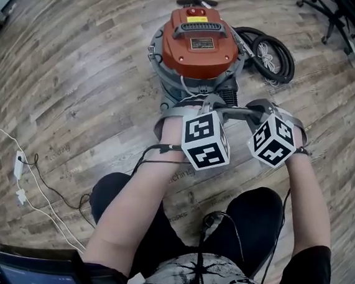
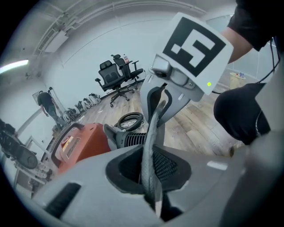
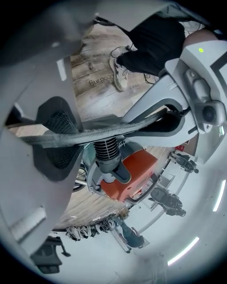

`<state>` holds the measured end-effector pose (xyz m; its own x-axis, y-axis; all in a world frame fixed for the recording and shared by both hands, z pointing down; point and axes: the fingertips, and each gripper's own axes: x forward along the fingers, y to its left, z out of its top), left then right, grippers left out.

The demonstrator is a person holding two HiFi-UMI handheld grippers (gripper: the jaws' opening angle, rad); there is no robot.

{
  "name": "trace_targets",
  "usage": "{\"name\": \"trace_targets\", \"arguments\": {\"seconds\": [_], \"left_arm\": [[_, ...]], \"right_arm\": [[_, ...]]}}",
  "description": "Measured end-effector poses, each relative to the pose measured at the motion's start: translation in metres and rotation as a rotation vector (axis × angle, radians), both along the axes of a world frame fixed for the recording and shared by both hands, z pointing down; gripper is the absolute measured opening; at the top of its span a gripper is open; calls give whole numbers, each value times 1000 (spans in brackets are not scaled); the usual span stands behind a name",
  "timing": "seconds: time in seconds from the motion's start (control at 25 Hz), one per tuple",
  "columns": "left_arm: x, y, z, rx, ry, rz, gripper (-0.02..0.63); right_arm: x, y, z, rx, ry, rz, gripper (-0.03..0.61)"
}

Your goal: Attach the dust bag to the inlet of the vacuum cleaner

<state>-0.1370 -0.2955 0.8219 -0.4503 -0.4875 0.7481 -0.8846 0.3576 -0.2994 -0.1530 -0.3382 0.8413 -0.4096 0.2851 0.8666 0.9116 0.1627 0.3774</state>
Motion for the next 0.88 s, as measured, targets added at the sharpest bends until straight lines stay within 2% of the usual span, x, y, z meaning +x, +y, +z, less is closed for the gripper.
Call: {"name": "trace_targets", "arguments": {"seconds": [0.2, 0.36, 0.48, 0.6, 0.72, 0.88], "left_arm": [[-6, 28, 20, -24, 55, -80, 52], [-7, 30, 28, -38, 79, -80, 51], [-3, 18, 17, 35, 104, -42, 41], [-1, 0, 1, 105, 81, -1, 31], [-3, -9, -5, 101, 44, 25, 31], [-5, -5, -4, 102, 50, 24, 31]], "right_arm": [[7, 25, -20, 38, 46, -95, 41], [5, 31, -27, 106, 34, -161, 43], [-7, 18, -23, 80, 39, -107, 51], [-22, 0, -8, 65, 9, -21, 48], [-26, -6, 4, 42, -10, 28, 49], [-26, -3, 0, 31, -30, 25, 48]]}}
